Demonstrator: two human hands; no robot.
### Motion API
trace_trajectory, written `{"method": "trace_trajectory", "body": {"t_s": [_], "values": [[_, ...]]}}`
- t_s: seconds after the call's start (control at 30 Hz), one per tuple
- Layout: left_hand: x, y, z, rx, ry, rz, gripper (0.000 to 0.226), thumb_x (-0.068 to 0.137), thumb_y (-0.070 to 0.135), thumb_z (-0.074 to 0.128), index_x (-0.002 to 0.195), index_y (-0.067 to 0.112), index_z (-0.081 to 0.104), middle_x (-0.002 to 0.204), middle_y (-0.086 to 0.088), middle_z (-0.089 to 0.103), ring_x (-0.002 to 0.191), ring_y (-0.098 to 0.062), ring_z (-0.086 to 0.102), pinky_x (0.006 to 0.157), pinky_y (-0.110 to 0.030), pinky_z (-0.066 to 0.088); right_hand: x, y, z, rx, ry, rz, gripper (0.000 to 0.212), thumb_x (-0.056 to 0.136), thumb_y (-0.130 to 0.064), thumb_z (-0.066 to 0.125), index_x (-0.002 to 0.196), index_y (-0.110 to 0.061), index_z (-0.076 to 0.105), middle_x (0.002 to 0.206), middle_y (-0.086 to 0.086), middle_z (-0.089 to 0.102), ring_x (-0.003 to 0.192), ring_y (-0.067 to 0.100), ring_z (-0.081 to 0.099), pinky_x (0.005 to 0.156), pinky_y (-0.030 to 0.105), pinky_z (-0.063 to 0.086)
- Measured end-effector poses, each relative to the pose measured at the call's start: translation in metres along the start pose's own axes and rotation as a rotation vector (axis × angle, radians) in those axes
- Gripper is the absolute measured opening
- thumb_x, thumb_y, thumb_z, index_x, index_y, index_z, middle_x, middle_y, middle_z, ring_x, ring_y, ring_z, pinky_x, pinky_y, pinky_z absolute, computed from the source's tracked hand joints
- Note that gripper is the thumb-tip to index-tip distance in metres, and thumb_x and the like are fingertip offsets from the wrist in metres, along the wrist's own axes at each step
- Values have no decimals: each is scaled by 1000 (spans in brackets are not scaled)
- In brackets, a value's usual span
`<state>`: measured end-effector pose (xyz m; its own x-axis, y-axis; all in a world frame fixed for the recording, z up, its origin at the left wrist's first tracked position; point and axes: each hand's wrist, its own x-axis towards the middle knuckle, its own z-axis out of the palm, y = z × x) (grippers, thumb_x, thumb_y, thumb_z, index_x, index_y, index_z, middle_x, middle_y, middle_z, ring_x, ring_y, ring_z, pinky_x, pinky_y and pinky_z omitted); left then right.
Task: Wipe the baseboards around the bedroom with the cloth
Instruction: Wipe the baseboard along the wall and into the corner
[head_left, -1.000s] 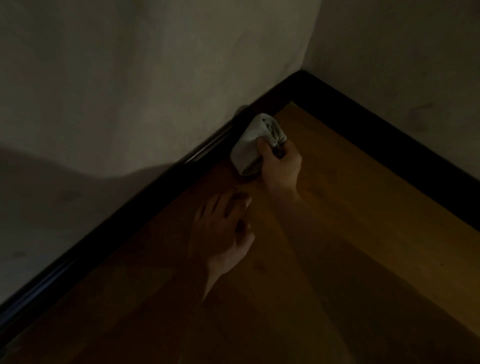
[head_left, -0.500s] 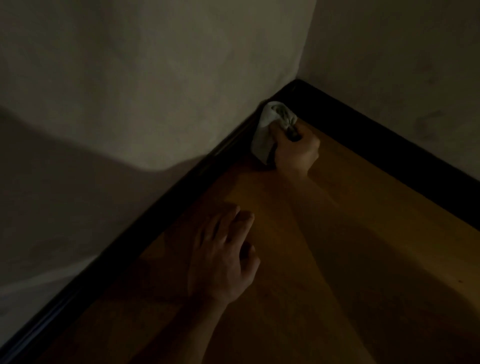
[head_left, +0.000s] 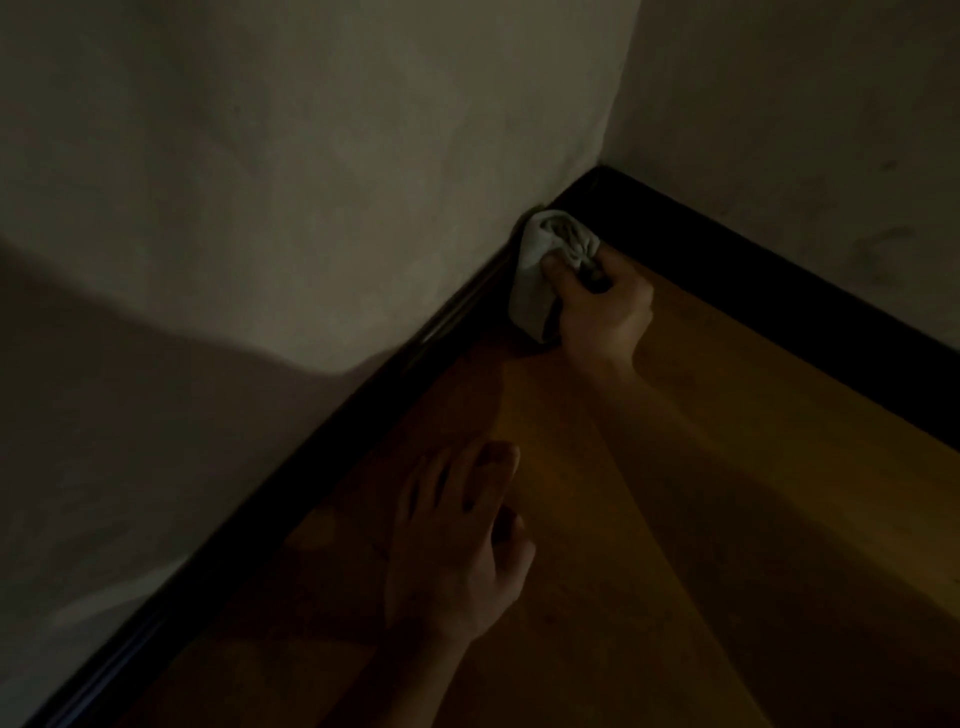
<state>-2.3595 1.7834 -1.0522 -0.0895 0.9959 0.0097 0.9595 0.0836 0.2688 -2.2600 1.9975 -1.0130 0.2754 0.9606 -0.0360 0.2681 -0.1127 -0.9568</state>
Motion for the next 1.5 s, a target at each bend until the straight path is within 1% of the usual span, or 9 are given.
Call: {"method": "trace_trajectory", "body": {"t_s": [0.17, 0.4, 0.5, 0.77, 0.97, 1.13, 1.3, 1.4, 1.5], "values": [[0, -1, 1, -2, -8, 0, 64, 87, 51, 52, 149, 35, 47, 157, 3, 41, 141, -23, 40, 111, -48, 36, 28, -3, 1, -18, 109, 71, 30, 88, -37, 76, 110, -16, 73, 88, -10, 64, 85, 6, 61, 68, 18, 45], [2, 0, -1, -33, -42, -14, 65, 85, 52, 52, 148, 37, 47, 158, 5, 39, 138, -25, 44, 101, -54, 48, 51, -4, 6, -64, 249, 121, 28, 90, -37, 72, 111, -18, 73, 100, -2, 72, 91, 11, 64, 71, 18, 42], [3, 0, 0, -24, -42, -11, 65, 86, 52, 53, 149, 38, 46, 158, 6, 38, 140, -24, 42, 104, -52, 46, 39, -5, 7, -9, 193, 129, 25, 91, -37, 72, 106, -17, 72, 81, -13, 60, 77, 3, 56, 71, 21, 47], [2, 2, -2, 8, -21, -7, 63, 84, 50, 52, 145, 35, 50, 151, 1, 47, 135, -26, 43, 105, -51, 42, -11, 9, 8, 72, 14, 117, 19, 84, -37, 80, 97, -25, 72, 90, -12, 71, 88, 7, 68, 80, 36, 60], [1, 1, -3, 20, -18, -3, 66, 83, 50, 52, 147, 35, 46, 155, 1, 43, 136, -25, 41, 109, -50, 41, -34, 4, 19, 209, 53, 226, 29, 85, -35, 80, 105, -15, 75, 93, -5, 74, 82, 4, 69, 65, 20, 58], [3, 3, -5, -2, -10, -7, 65, 79, 50, 51, 143, 36, 50, 151, 2, 45, 134, -26, 43, 108, -48, 37, -41, 20, 14, 255, -80, 217, 24, 80, -36, 84, 97, -21, 76, 91, -6, 76, 86, 9, 73, 75, 37, 63], [3, 1, -5, -4, -58, -19, 69, 79, 51, 51, 146, 39, 45, 155, 5, 39, 137, -24, 39, 110, -47, 34, -52, 17, 22, 303, -76, 261, 66, 72, -66, 78, 116, -18, 72, 110, -3, 75, 105, 15, 70, 86, 43, 61], [4, 1, -3, -14, -72, -21, 68, 80, 53, 50, 146, 40, 42, 156, 5, 39, 138, -25, 40, 111, -49, 34, -51, 19, 24, 386, -66, 340, 24, 78, -40, 85, 94, -24, 76, 94, -3, 77, 90, 14, 74, 79, 42, 63], [4, 1, -3, -24, -62, -15, 67, 80, 51, 50, 145, 37, 45, 154, 3, 42, 136, -26, 42, 108, -51, 38, -47, 17, 26, 397, -29, 391, 27, 76, -34, 88, 95, -19, 77, 92, -1, 77, 87, 15, 75, 77, 41, 63]]}}
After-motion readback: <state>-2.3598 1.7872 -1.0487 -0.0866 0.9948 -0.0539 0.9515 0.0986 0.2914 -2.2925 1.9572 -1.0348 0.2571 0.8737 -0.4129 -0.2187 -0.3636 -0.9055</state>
